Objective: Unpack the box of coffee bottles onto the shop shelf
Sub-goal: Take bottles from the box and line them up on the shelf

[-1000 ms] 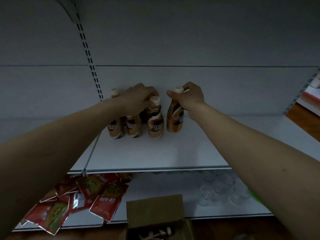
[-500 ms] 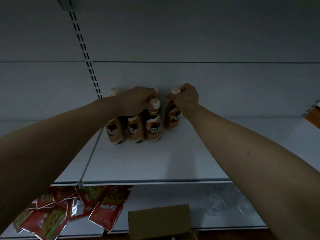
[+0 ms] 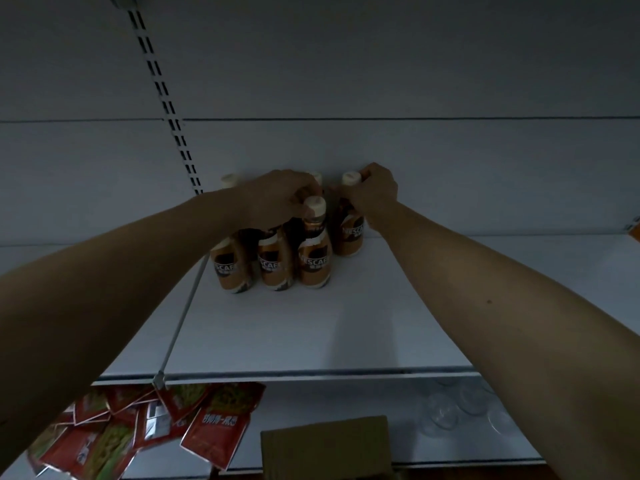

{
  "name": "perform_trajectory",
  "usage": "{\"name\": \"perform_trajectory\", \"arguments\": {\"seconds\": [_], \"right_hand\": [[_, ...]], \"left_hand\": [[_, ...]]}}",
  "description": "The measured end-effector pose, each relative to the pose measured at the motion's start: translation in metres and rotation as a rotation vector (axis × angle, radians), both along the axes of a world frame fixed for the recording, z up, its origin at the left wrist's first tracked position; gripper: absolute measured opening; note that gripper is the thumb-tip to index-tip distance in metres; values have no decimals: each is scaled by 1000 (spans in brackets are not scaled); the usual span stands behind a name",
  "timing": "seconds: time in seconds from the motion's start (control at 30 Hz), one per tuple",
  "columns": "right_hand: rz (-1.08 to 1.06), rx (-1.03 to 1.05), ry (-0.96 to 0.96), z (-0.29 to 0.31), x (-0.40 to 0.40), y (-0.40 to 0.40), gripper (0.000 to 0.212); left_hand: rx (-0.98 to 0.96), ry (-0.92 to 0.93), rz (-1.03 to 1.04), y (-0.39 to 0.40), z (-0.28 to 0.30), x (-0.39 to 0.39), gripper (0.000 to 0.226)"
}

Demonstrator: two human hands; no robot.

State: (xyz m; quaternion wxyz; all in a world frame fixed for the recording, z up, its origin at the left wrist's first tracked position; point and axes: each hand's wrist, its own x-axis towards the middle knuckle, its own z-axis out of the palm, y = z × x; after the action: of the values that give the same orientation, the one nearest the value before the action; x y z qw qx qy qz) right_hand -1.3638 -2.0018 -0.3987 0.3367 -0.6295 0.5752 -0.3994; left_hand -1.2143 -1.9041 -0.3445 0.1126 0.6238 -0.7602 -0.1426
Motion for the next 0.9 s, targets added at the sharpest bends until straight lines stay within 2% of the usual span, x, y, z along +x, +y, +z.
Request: {"name": "perform_trajectory", "arguments": {"seconds": [0.2, 0.33, 0.43, 0.5, 0.6, 0.67, 0.73, 0.9], "right_hand": [[89, 30, 93, 4, -7, 0, 36], [116, 108, 85, 7, -11, 5, 63], [108, 91, 56, 11, -17, 13, 68], [96, 68, 18, 16, -23, 20, 63], [117, -30, 93, 29, -37, 34, 44], [149, -89, 140, 39, -47, 45, 33], [180, -136, 201, 50, -56, 58, 32], [259, -165, 347, 68, -75, 99, 31]], "left_hand": [[-4, -32, -14, 6, 4, -1, 39], [-24, -80, -37, 11, 4, -6, 45], [-128, -26, 5, 14, 5, -12, 50], [-258, 30, 36, 19, 9, -19, 46], [-423, 23, 106, 31, 13, -33, 40], [-461, -44, 180, 39, 16, -44, 38], [-456, -91, 259, 44, 17, -52, 37], [-483, 8, 356, 78, 16, -68, 28]]}}
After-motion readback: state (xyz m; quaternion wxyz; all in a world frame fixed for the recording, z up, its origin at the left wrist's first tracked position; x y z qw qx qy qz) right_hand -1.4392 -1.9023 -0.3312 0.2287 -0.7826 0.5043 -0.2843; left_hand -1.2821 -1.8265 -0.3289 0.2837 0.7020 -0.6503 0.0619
